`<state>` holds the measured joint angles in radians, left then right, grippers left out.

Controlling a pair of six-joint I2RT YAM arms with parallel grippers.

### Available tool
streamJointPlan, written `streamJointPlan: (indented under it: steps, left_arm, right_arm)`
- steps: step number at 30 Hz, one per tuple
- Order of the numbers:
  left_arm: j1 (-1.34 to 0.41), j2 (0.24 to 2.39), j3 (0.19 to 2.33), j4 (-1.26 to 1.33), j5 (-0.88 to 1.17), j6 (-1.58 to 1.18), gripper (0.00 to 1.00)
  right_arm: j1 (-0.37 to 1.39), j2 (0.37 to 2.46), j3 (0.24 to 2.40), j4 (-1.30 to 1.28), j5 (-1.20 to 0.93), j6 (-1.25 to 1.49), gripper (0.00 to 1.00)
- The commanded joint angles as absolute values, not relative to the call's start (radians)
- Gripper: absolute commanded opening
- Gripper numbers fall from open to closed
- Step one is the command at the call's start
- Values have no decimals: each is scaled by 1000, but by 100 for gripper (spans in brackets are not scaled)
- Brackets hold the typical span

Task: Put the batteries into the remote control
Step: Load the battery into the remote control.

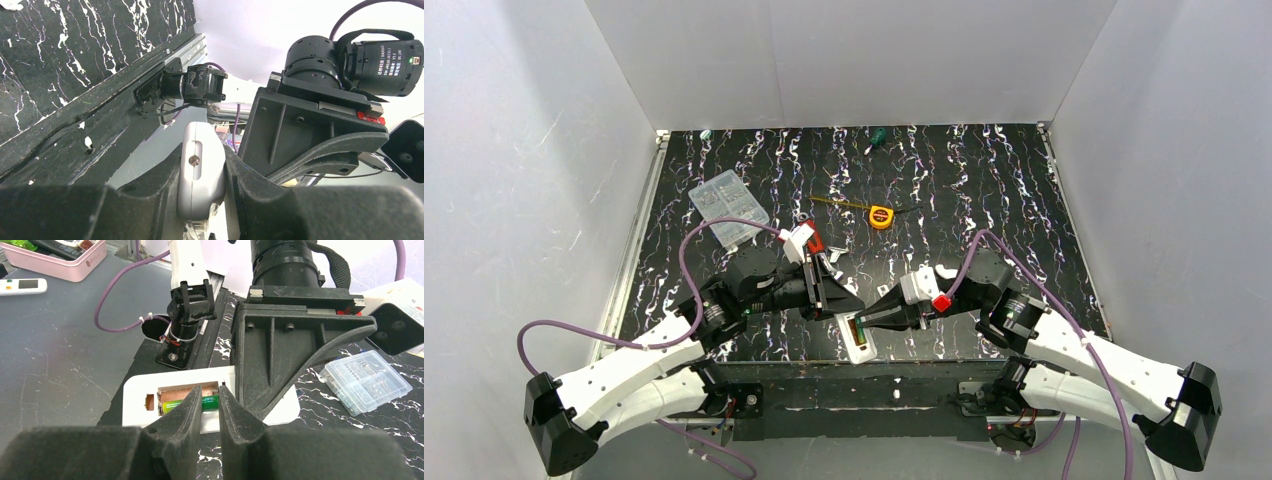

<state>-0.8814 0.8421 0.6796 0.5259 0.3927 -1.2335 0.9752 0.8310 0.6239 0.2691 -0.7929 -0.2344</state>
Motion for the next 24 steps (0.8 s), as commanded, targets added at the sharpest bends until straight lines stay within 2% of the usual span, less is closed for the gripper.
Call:
streamJointPlan:
  steps: [1,24]
  left_arm:
    - [-881,807,691,630,385,-1240,0]
    - [-881,797,694,647,365,-1238,0]
  right_arm:
    - [974,827,594,245,-836,-199,25]
    - [974,829,553,205,-825,-191,25]
